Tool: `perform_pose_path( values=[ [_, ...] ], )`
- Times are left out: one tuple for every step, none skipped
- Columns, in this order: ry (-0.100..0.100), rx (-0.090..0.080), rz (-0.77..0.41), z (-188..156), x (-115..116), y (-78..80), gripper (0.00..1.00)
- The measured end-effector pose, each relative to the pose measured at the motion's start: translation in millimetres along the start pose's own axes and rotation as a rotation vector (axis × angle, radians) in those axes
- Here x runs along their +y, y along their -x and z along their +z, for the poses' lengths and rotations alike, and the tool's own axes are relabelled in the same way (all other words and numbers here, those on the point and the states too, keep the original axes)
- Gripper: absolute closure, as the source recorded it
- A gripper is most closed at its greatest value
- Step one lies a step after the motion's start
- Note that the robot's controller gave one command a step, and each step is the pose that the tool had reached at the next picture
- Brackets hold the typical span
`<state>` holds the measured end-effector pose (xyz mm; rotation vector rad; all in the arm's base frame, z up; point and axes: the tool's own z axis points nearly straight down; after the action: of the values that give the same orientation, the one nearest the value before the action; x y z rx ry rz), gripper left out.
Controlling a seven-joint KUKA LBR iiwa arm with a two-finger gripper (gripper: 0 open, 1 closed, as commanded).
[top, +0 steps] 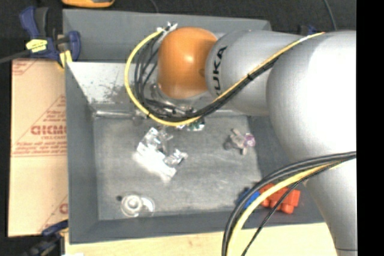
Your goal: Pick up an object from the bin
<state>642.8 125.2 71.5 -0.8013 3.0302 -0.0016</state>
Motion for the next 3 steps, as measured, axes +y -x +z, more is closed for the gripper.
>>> perform_pose_path(
  values=[
    [0.001, 0.003, -0.186, -31, 2, -75.4, 0.00],
    [0.001, -0.001, -0.344, -1, -73, -47.1, 0.00],
    [0.001, 0.000, -0.344, -2, -72, -46.7, 1.00]
  ],
)
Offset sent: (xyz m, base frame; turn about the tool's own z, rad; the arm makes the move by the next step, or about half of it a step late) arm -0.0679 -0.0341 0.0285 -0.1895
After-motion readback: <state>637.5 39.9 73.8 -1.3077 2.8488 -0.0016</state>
